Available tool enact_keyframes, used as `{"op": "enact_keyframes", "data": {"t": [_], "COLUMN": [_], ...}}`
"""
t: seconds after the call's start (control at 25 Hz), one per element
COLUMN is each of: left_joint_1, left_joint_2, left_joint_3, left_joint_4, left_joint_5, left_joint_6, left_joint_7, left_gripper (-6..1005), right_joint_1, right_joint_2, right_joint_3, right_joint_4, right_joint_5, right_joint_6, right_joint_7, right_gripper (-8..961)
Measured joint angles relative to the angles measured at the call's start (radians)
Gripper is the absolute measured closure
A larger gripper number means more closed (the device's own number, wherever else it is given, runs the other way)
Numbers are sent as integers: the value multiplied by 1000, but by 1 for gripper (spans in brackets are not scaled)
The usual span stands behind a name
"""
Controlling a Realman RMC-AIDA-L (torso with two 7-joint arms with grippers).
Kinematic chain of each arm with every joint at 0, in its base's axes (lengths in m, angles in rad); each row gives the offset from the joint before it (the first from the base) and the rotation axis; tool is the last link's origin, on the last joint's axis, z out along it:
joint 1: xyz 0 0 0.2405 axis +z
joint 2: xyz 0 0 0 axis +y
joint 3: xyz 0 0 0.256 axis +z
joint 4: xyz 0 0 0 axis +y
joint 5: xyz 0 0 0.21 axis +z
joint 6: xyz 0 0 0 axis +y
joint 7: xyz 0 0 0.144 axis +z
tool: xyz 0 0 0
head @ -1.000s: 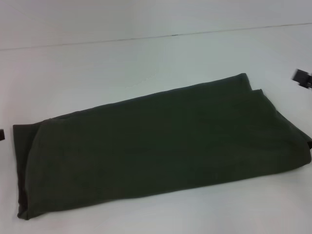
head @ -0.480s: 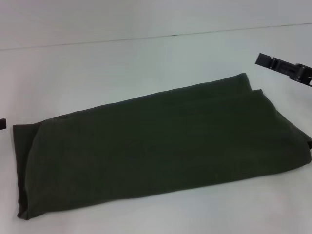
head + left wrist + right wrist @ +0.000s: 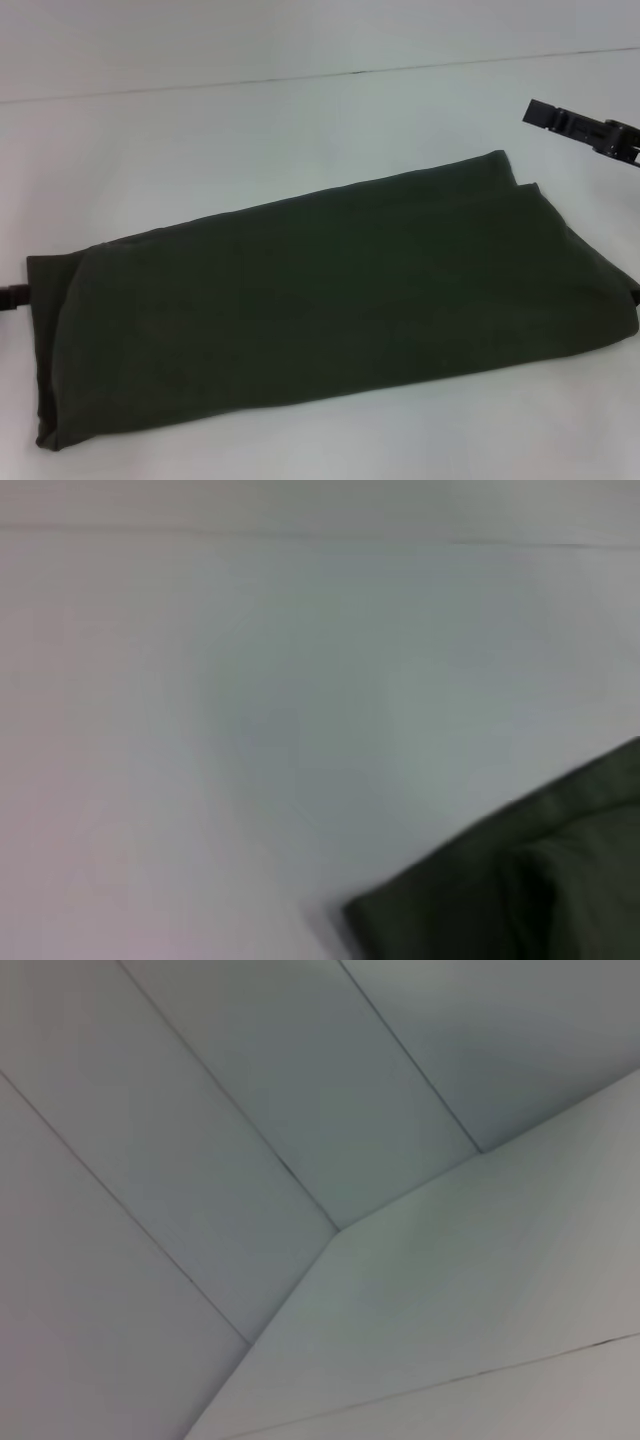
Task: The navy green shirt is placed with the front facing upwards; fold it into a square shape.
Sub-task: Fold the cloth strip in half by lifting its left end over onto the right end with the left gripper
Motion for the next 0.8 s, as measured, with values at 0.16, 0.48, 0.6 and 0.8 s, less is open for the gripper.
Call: {"op": "enact_keyframes", "data": {"t": [0.16,0.48,0.6,0.8], "left_joint_1": [0,3,6,8], "left_joint_2": [-2,-14,-14,-14], "left_joint_3": [3,16,16,20], "left_joint_4": [1,8,15,36], "left_joint_5": [8,20,20,23], "left_joint_6": [14,-4,-5,-24], "left_joint_7": [-17,-51,-53,-53], "left_gripper": [207,210,211,211], "right_joint_1": [0,-2,-7,-15], "right_joint_2": [-3,-5,-7,-9], "right_joint_3": [0,-4,-5,-3], "right_joint_4": [-4,-5,-5,-5], "right_joint_5": [-1,-4,-4,-1], "right_joint_6": [-1,-4,-8,-24], "right_joint_7": [-3,-4,-4,-5], "right_gripper": [34,36,36,37]}}
